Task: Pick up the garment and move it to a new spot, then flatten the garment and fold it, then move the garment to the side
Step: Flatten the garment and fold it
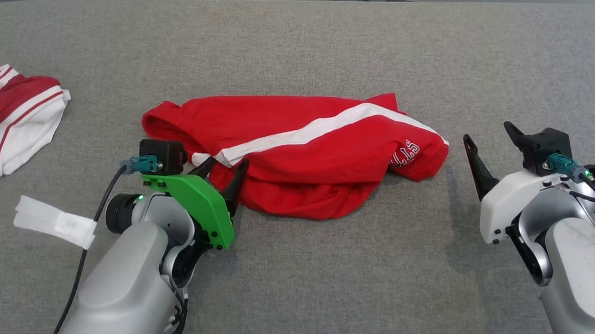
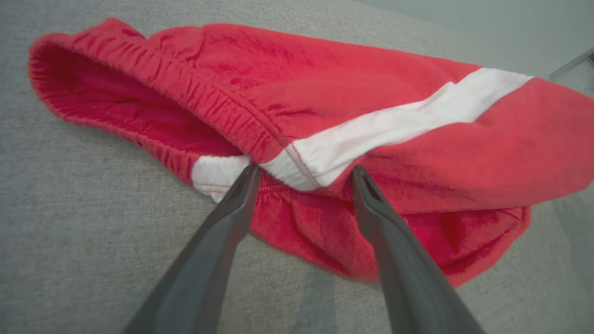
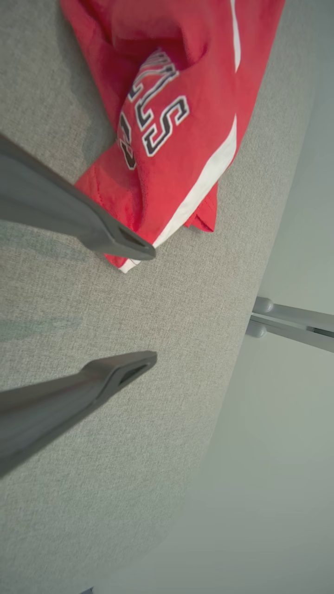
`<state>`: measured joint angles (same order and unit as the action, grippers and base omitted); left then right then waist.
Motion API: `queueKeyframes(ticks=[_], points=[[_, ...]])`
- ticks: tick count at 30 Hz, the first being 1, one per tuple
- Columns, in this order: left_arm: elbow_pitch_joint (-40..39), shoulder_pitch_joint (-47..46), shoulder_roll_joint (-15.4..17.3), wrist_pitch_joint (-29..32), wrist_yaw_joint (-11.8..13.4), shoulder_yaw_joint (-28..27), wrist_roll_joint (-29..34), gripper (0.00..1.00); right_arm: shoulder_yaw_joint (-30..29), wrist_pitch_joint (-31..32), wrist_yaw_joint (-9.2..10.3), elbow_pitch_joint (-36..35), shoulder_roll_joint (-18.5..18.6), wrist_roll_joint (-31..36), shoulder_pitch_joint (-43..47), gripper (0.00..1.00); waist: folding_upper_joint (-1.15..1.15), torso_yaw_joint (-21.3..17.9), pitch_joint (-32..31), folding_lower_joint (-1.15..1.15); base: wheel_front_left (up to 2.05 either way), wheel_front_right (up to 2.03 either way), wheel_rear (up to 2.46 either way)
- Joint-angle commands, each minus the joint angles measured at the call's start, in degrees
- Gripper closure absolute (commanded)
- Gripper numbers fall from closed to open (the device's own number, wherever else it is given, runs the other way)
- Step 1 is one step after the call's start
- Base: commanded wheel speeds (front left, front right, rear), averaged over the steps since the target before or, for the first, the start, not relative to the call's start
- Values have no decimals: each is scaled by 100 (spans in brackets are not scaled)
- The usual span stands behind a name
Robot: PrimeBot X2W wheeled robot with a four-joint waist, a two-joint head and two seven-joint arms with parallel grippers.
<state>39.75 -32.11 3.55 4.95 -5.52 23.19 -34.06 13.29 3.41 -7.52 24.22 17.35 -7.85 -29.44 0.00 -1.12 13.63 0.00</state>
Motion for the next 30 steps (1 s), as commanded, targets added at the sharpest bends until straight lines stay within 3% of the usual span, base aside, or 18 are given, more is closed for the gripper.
queueKeyframes(ticks=[1, 12, 20, 25, 28, 30], points=[[-56, -31, 12, -21, -62, -57, -152, 0, -10, -52, 5, 40, 36, -52, -39, 0, 0, 21, -8, 0, 0, 0, 0], [-491, 10, 222, 516, -192, -153, -942, 0, -3, -33, 5, 72, 55, -90, -64, 0, 0, 32, -82, 0, 0, 0, 0], [-261, -214, 406, 693, -68, -86, -876, 2, 121, -7, 6, 2, 83, -120, -231, 0, 0, -81, 84, 0, 0, 0, 0], [-187, -212, 337, 759, -122, 55, -902, 24, 101, -29, 5, -4, 104, -96, -241, 0, 0, -96, 125, 0, 0, 0, 0], [-172, -267, 272, 704, -142, 136, -920, 46, 94, -34, 6, 4, 80, -87, -241, 0, 0, -100, 149, 0, 0, 0, 0], [-170, -304, 254, 639, -148, 189, -873, 51, 103, -32, 6, 8, 76, -84, -255, 0, 0, -100, 160, 0, 0, 0, 0]])
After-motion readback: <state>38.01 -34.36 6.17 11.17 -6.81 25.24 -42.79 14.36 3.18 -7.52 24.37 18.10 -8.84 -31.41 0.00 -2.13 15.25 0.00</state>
